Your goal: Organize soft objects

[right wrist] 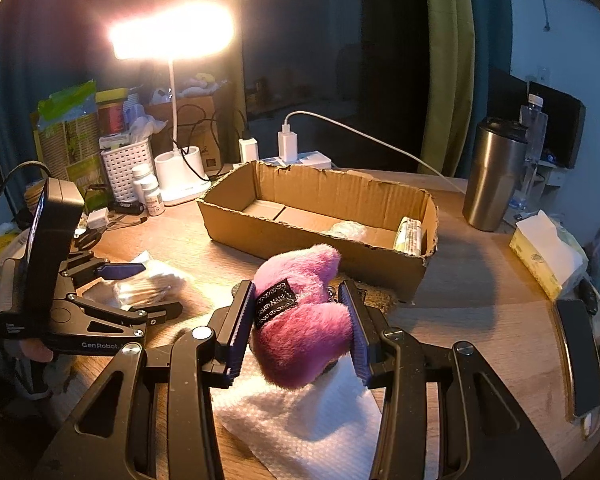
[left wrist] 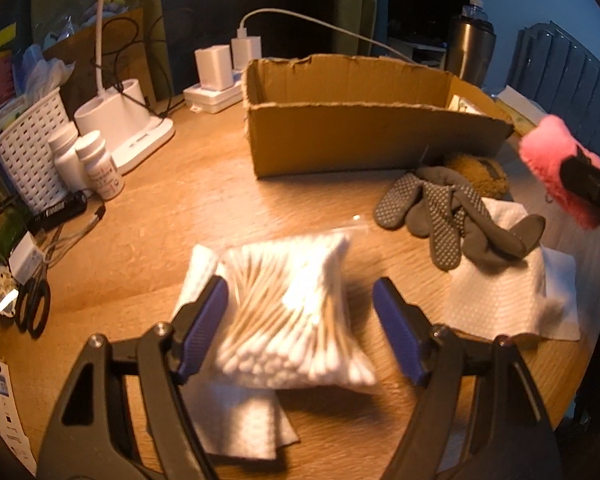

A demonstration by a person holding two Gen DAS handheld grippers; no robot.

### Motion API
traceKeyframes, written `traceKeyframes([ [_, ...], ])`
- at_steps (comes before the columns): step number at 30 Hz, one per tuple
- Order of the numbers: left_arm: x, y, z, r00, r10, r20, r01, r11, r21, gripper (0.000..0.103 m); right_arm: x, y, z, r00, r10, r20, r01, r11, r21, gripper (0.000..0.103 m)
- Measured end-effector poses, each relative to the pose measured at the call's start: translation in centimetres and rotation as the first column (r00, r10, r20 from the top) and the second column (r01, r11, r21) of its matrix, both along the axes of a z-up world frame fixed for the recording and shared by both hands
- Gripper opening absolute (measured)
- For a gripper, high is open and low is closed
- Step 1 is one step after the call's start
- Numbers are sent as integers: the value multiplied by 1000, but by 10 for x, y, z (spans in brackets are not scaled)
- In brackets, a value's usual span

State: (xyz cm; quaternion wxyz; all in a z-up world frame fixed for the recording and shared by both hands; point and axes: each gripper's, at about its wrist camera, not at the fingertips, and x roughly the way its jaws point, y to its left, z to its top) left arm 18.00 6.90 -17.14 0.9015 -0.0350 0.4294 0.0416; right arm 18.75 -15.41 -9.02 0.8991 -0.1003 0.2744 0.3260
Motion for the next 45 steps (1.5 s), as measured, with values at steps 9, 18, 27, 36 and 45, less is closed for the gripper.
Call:
traceKeyframes([
  [9, -7, -1, 2, 1000, -20, 23, 21, 999, -42, 47, -2, 0, 2, 1000, -5, 5, 5, 1000, -3, 45],
  [18, -14, -11, 32, 993, -59, 107, 67, 995, -72, 47, -4, 2, 10, 1000, -9, 27, 9, 1000, -4, 45],
  [27, -21, -4, 70, 975, -52, 215, 86, 985, -149, 47, -6, -2, 24, 998, -24, 62, 24, 1000, 5, 45],
  [36, -24, 6, 104, 954, -38, 299, 90, 982, -165, 47, -6, -8, 40, 994, -41, 106, 38, 999, 29, 45],
  [45, -21, 3, 124, 921, -43, 386, 83, 993, -88, 47, -1, -7, 52, 989, -53, 138, 47, 998, 47, 45],
])
